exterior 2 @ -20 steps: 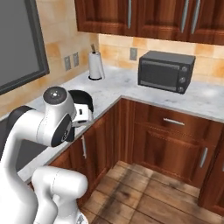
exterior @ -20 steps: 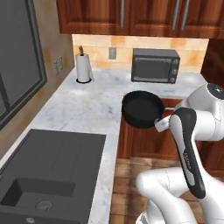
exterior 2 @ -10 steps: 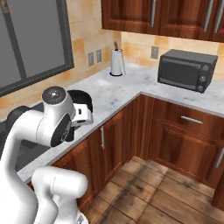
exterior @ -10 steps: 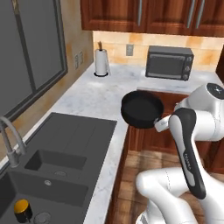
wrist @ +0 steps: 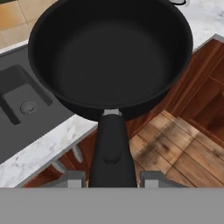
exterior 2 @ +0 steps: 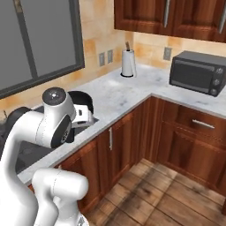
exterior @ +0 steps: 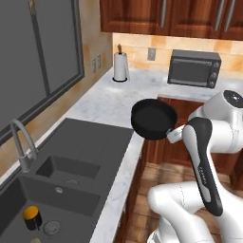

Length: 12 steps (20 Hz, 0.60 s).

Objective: Pick the mug and saucepan and place them in the sink. Then turn on the water.

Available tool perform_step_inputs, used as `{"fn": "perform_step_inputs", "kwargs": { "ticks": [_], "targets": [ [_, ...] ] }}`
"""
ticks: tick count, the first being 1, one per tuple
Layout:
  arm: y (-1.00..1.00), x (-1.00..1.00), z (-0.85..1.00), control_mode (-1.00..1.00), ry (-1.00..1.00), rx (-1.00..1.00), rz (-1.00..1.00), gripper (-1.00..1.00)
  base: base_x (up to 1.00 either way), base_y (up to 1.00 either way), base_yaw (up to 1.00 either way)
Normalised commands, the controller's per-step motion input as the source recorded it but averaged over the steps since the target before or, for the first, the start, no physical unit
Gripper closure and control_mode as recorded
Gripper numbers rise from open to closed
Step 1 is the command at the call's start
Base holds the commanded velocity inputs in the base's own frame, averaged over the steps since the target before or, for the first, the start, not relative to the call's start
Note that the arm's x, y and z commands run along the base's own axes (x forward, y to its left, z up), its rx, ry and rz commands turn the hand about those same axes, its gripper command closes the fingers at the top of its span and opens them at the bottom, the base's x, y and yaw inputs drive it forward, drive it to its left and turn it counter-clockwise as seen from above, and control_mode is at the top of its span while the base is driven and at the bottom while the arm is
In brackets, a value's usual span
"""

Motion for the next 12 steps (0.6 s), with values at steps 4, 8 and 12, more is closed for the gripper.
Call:
{"fn": "perform_step_inputs", "kwargs": {
  "ticks": [4, 8, 12],
  "targets": [
    [0.0, 0.0, 0.0, 1.0, 0.0, 0.0, 0.0, 1.0, -0.5, 0.31, 0.31],
    [0.0, 0.0, 0.0, 1.0, 0.0, 0.0, 0.0, 1.0, -0.53, 0.09, 0.38],
    [0.0, 0.0, 0.0, 1.0, 0.0, 0.0, 0.0, 1.0, -0.62, -0.28, 0.16]
  ]
}}
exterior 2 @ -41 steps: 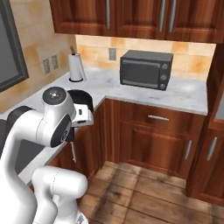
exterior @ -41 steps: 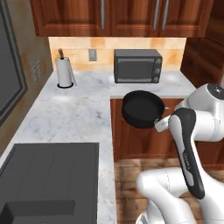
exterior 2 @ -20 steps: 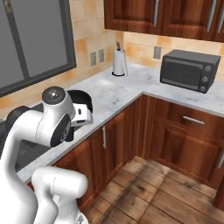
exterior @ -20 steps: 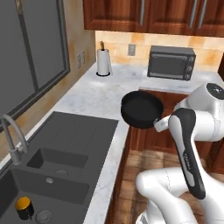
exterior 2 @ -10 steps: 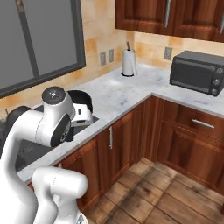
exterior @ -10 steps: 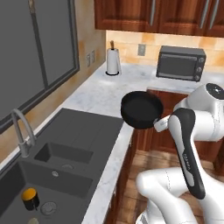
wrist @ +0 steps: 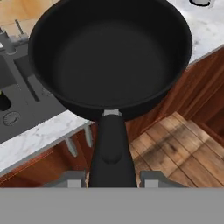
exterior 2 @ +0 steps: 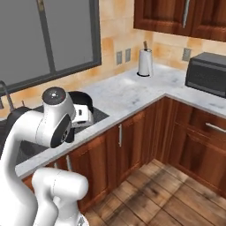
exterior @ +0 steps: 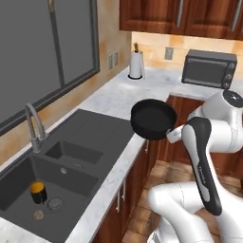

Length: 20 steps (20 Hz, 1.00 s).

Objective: Pick the mug and saucepan and place them in the sink. Then turn on the water.

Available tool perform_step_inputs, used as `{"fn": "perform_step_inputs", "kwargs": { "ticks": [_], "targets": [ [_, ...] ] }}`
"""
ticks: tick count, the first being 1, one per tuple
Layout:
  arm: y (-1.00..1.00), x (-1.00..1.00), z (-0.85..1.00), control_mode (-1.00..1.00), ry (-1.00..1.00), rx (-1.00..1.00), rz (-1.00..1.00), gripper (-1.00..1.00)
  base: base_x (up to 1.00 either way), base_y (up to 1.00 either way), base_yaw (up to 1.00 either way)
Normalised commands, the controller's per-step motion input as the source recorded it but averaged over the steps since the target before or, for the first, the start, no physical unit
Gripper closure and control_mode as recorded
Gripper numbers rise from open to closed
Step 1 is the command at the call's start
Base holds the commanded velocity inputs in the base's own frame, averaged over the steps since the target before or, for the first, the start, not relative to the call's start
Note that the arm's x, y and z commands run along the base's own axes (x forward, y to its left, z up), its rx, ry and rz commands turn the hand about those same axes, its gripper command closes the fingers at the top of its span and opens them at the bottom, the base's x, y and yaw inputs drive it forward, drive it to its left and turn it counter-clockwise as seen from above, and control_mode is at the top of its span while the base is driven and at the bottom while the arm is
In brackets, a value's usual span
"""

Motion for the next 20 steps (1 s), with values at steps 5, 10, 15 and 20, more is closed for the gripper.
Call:
{"fn": "perform_step_inputs", "kwargs": {
  "ticks": [5, 10, 15, 20],
  "targets": [
    [0.0, 0.0, 0.0, 1.0, 0.0, 0.0, 0.0, 1.0, -0.79, -0.46, 0.15],
    [0.0, 0.0, 0.0, 1.0, 0.0, 0.0, 0.0, 1.0, -0.56, -0.32, 0.34],
    [0.0, 0.0, 0.0, 1.0, 0.0, 0.0, 0.0, 1.0, -0.26, -0.02, 0.43],
    [0.0, 0.0, 0.0, 1.0, 0.0, 0.0, 0.0, 1.0, 0.0, 0.0, 0.52]
  ]
}}
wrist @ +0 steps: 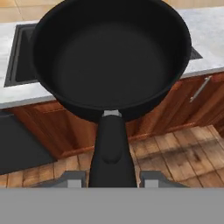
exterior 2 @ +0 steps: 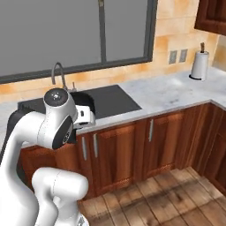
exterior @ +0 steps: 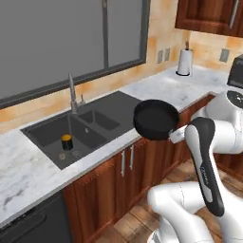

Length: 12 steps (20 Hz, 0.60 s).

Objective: Pick the mug and saucepan and place them in the sink. Then turn on the water.

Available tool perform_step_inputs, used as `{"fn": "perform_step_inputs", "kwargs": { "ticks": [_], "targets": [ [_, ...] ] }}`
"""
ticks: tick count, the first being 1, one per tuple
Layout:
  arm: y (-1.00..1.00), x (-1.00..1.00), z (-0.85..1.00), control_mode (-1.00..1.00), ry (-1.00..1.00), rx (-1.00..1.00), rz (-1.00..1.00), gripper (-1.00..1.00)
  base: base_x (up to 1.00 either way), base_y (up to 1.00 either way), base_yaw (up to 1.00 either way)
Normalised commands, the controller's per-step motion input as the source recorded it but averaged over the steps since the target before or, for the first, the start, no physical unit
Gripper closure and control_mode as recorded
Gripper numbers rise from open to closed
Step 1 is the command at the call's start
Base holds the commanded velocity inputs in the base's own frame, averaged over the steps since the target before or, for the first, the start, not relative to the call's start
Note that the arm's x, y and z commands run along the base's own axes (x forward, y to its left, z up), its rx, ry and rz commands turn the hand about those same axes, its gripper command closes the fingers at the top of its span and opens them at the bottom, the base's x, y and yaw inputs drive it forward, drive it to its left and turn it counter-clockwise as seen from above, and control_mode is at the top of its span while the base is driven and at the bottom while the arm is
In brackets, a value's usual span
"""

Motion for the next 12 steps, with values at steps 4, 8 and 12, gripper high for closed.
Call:
{"fn": "perform_step_inputs", "kwargs": {
  "ticks": [4, 8, 12],
  "targets": [
    [0.0, 0.0, 0.0, 1.0, 0.0, 0.0, 0.0, 1.0, 0.0, 0.0, 0.46],
    [0.0, 0.0, 0.0, 1.0, 0.0, 0.0, 0.0, 1.0, 0.0, 0.0, 0.43],
    [0.0, 0.0, 0.0, 1.0, 0.0, 0.0, 0.0, 1.0, 0.0, -0.07, 0.44]
  ]
}}
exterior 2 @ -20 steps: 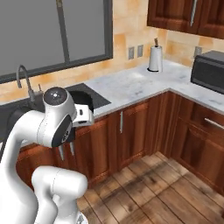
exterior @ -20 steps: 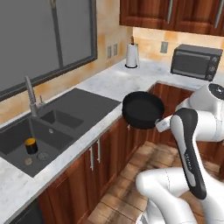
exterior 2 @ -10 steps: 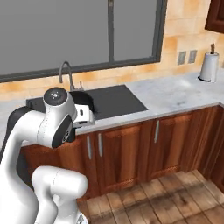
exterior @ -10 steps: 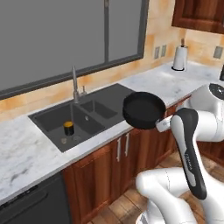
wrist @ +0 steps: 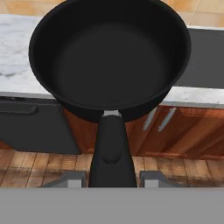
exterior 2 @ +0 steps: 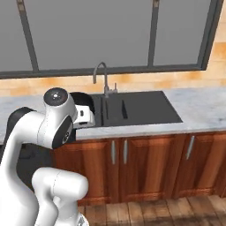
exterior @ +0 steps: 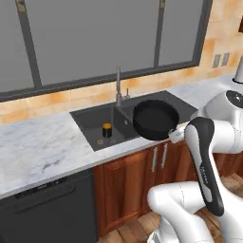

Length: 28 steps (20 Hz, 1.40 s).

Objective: Pick the mug and saucepan and place them in the sink. Then turn on the water.

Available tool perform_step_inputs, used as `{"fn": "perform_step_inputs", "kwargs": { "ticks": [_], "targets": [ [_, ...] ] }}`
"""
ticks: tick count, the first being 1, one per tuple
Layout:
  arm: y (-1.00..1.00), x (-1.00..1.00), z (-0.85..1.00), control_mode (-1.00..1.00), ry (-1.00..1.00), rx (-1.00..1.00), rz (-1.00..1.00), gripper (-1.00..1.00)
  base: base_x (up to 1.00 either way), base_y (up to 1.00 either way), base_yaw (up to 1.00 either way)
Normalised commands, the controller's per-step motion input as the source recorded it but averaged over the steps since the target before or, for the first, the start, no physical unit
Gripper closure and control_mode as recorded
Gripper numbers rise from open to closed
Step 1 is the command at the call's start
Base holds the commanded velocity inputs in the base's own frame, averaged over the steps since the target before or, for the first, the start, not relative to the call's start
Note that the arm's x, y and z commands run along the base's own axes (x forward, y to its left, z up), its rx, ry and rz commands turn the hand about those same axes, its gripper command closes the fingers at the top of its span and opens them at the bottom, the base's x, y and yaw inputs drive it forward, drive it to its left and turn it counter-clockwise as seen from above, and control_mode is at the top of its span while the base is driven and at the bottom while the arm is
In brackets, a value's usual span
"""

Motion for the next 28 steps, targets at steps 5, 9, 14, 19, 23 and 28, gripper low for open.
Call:
{"fn": "perform_step_inputs", "kwargs": {
  "ticks": [5, 9, 14, 19, 23, 28],
  "targets": [
    [0.0, 0.0, 0.0, 1.0, 0.0, 0.0, 0.0, 1.0, 0.01, -0.35, 0.39],
    [0.0, 0.0, 0.0, 1.0, 0.0, 0.0, 0.0, 1.0, 0.03, -0.65, 0.29],
    [0.0, 0.0, 0.0, 1.0, 0.0, 0.0, 0.0, 1.0, 0.01, -0.9, 0.15],
    [0.0, 0.0, 0.0, 1.0, 0.0, 0.0, 0.0, 1.0, 0.03, -0.12, 0.09],
    [0.0, 0.0, 0.0, 1.0, 0.0, 0.0, 0.0, 1.0, 0.28, 0.01, 0.18],
    [0.0, 0.0, 0.0, 1.0, 0.0, 0.0, 0.0, 1.0, 0.36, -0.01, 0.25]
  ]
}}
